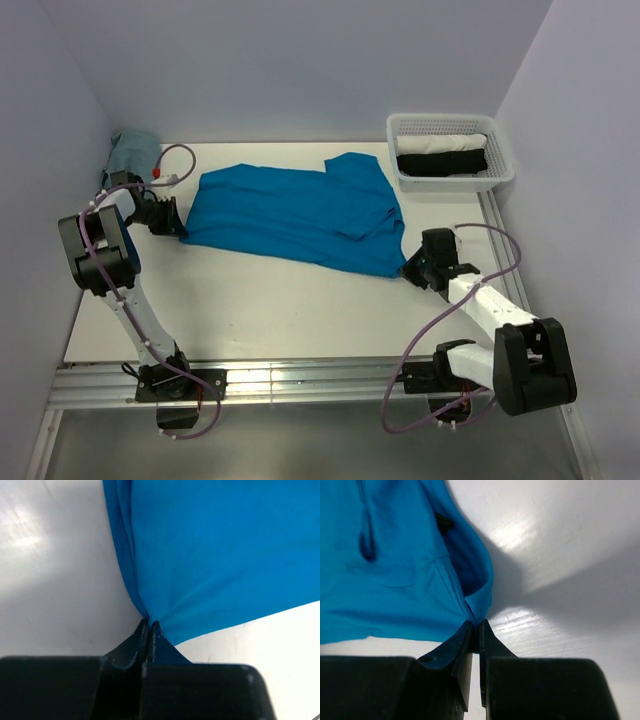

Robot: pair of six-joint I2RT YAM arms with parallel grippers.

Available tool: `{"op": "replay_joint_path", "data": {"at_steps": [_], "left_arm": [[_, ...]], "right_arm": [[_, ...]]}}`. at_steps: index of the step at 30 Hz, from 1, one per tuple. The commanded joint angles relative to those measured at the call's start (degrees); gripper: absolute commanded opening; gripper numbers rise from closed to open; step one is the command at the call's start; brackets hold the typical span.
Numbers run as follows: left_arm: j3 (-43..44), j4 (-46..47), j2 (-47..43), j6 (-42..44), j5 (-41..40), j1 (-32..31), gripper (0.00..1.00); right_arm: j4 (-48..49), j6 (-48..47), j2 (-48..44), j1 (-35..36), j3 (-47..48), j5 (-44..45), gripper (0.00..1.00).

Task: Roll the t-shirts
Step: Fold the tshirt

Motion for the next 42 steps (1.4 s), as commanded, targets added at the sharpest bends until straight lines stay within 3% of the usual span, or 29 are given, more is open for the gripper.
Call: {"op": "replay_joint_path", "data": {"at_steps": [1,7,18,24,25,26,28,30,34,37,42], "left_arm": [[-3.4,-2.4,-5.3,3.4,-4.8,-0.2,0.0],[-9.5,-7.5,-10.7,7.8,-10.2,0.5,0.0],[-20.2,-14.6,-21.4,15.4,-14.5,3.3,0.0],[-23.1,-15.9,-21.9,17.1,-15.3,3.9,0.01],[-23.0,-16.2,-21.7,17.2,-15.0,3.8,0.06],[-22.2,-16.9,-21.6,17.7,-14.5,4.1,0.22],[-20.6,-17.5,-21.9,17.9,-12.4,4.7,0.38],[-16.5,-19.2,-22.6,17.6,-9.2,5.4,0.52],[-7.9,-20.5,-23.5,16.0,-4.5,6.1,0.59],[-2.3,-16.9,-22.3,12.2,-1.4,6.2,0.63],[13.1,-17.0,-8.0,6.3,5.9,5.6,0.63]], "right_arm": [[-10.2,-5.4,-3.5,0.3,6.9,7.8,0.08],[-25.9,-11.0,-5.3,0.4,12.2,9.6,0.06],[-33.9,-6.6,-8.3,6.6,12.5,10.4,0.04],[-37.0,-2.9,-9.3,10.7,11.7,11.3,0.09],[-36.8,-2.6,-9.6,10.8,11.5,11.4,0.16],[-36.5,-2.1,-10.0,10.8,10.9,11.6,0.22],[-35.6,-1.8,-10.5,10.7,10.8,12.0,0.37],[-35.1,-1.8,-10.2,10.7,12.2,12.7,0.42],[-34.4,-3.4,-8.5,10.1,16.2,14.1,0.53],[-31.7,-5.8,-7.7,6.5,17.9,11.2,0.54],[-23.5,-10.8,-3.4,0.2,21.2,3.7,0.53]]}}
